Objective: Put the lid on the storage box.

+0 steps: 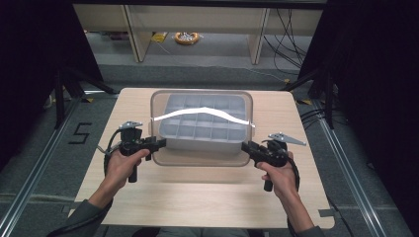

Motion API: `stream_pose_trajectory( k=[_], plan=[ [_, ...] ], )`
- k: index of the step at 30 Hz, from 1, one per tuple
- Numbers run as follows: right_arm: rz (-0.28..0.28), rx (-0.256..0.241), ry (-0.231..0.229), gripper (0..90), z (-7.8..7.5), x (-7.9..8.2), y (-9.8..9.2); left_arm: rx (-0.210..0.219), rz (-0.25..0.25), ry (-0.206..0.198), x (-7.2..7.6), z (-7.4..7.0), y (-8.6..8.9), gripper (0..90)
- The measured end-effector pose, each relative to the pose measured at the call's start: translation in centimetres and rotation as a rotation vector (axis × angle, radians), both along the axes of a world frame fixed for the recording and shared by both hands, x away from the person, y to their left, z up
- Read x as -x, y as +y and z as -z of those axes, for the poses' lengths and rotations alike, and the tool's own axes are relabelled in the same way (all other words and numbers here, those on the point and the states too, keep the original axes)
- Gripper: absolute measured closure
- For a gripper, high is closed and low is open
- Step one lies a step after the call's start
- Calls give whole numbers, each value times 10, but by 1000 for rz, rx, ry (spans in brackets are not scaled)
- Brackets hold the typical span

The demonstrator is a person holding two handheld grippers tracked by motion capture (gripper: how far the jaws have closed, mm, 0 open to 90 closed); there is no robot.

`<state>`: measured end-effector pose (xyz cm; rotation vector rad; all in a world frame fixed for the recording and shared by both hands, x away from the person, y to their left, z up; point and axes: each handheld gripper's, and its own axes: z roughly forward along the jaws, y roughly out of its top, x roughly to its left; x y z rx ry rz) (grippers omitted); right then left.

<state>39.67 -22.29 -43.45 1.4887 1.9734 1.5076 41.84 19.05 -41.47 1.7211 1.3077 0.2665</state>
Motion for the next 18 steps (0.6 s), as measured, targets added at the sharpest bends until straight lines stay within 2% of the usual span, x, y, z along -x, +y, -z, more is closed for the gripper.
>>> stream_pose_trajectory(
  k=[1, 3, 4, 5, 6, 8, 9, 10, 12, 13, 14, 16, 18],
  plan=[
    [7, 6, -15, 647, -2, -5, 1, -2, -5, -1, -4, -3, 0, 508],
    [16, -8, 10, 645, -10, -11, 3, -13, -19, -4, -12, -8, -2, 506],
    [19, 4, -3, 644, -12, -17, 3, -23, -11, 4, -16, -11, -1, 506],
    [30, 1, 9, 641, -15, -21, 4, -13, -27, 3, -20, -12, -3, 505],
    [35, 4, 10, 639, -17, -25, 5, -31, -27, 10, -24, -14, -2, 505],
    [44, 32, 1, 636, -19, -35, 6, -47, -29, 15, -32, -17, -1, 502],
    [39, 23, 0, 636, -20, -38, 8, -21, -49, 12, -37, -17, -2, 502],
    [58, 0, 33, 636, -23, -40, 11, -25, -45, 20, -41, -18, -1, 501],
    [49, 19, 1, 636, -24, -48, 10, -7, -62, 33, -49, -19, -1, 501],
    [67, 16, 20, 636, -26, -50, 13, -7, -60, 40, -53, -19, 0, 501],
    [62, 16, 8, 635, -26, -54, 11, -5, -64, 43, -57, -20, -1, 501],
    [91, 9, 30, 632, -28, -60, 14, 0, -73, 48, -64, -21, -2, 500],
    [91, 18, 15, 630, -27, -66, 12, 7, -85, 51, -71, -22, -3, 500]
  ],
)
